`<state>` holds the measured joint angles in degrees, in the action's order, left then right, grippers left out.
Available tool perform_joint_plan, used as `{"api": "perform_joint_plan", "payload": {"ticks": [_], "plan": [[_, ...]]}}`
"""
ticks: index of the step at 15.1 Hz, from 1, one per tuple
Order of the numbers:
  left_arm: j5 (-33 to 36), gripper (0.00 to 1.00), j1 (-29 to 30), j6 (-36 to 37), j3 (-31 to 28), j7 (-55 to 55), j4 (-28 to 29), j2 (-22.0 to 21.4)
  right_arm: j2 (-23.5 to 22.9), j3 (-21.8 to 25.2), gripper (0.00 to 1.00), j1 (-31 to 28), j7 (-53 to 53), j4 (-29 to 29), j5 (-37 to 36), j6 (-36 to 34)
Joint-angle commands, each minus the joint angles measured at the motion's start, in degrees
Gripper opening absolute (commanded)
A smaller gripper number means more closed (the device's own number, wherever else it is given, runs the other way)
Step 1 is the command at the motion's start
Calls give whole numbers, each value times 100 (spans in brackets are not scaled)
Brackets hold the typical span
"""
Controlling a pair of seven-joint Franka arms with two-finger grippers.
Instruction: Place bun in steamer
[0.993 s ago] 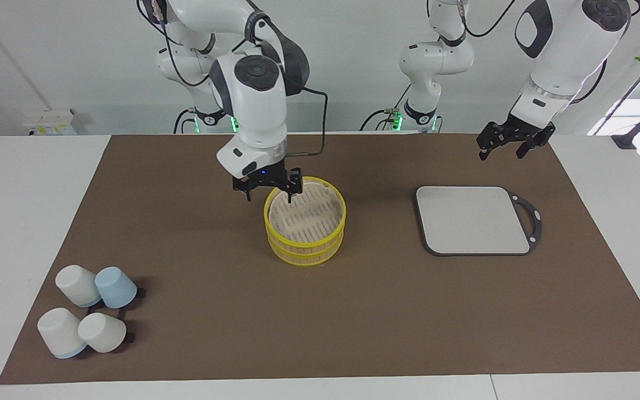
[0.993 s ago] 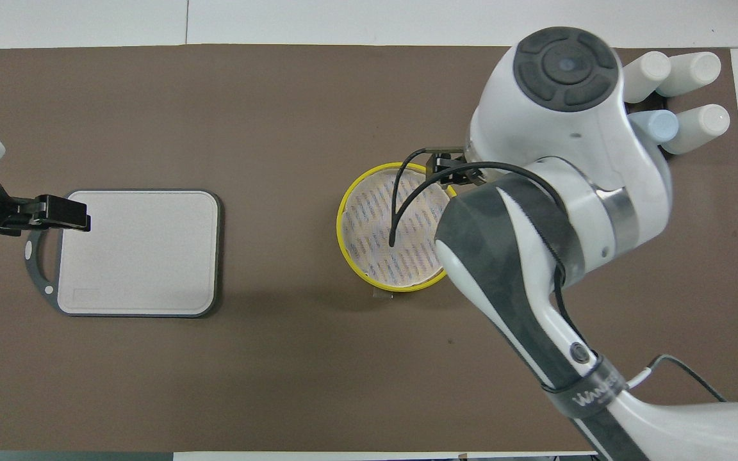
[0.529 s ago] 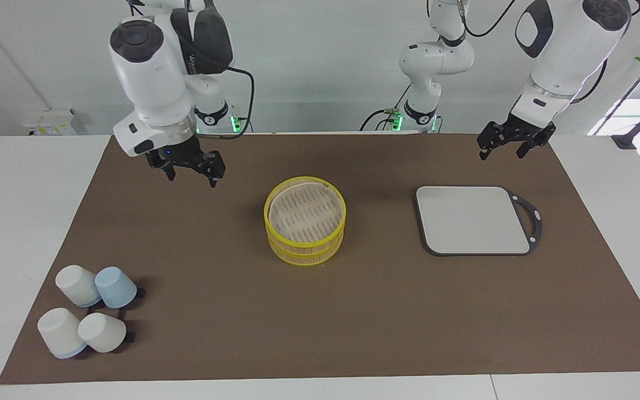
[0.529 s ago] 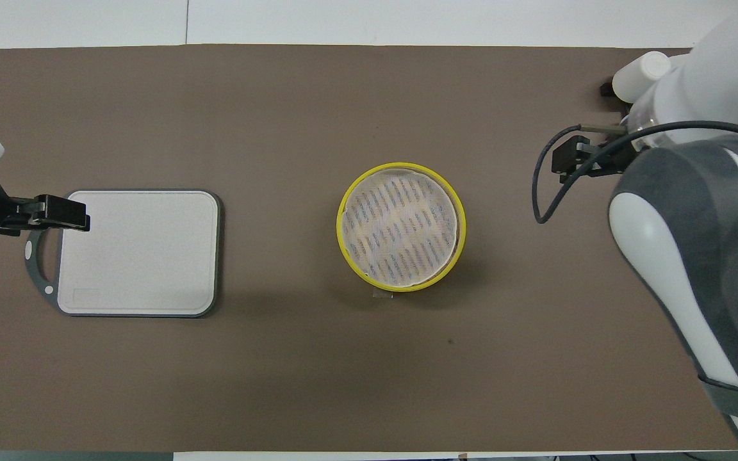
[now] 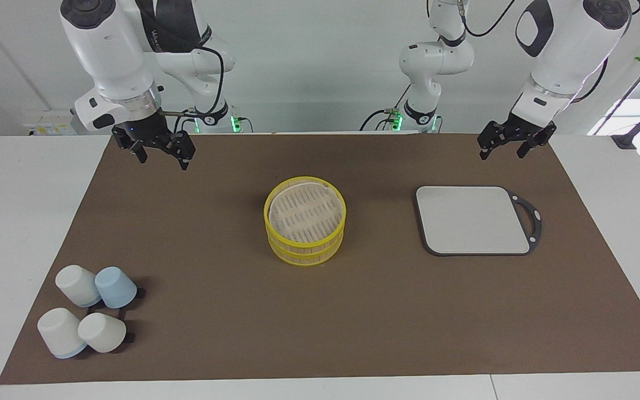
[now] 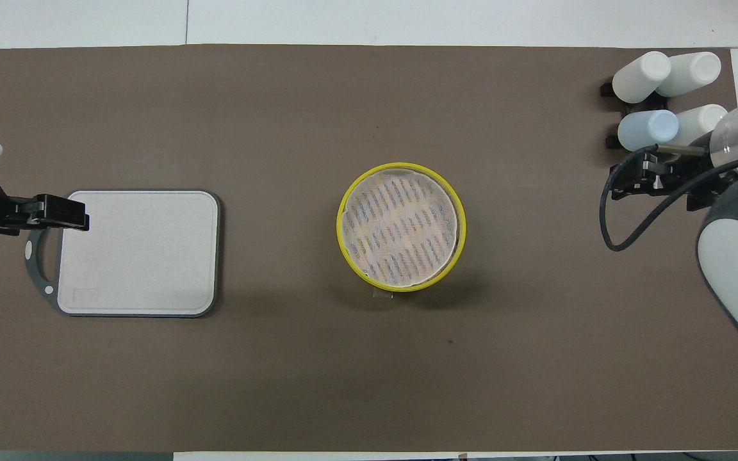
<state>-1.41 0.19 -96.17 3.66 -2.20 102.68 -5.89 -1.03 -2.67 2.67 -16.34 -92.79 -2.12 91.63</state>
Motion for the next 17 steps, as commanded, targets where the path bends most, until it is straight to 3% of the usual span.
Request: {"api": "perform_joint_plan", "payload": {"ticks": [1, 6, 17], "plan": [[-17, 100, -63, 116, -76, 70, -64, -35, 121, -59, 100, -223, 341, -205, 159, 512], [-9, 100, -63, 124, -76, 62, -64, -71, 60, 152, 100, -179, 394, -126, 168, 435], [0, 100, -63, 107, -76, 62, -55, -97, 95, 91, 100, -161, 737, -143, 344, 382]]}}
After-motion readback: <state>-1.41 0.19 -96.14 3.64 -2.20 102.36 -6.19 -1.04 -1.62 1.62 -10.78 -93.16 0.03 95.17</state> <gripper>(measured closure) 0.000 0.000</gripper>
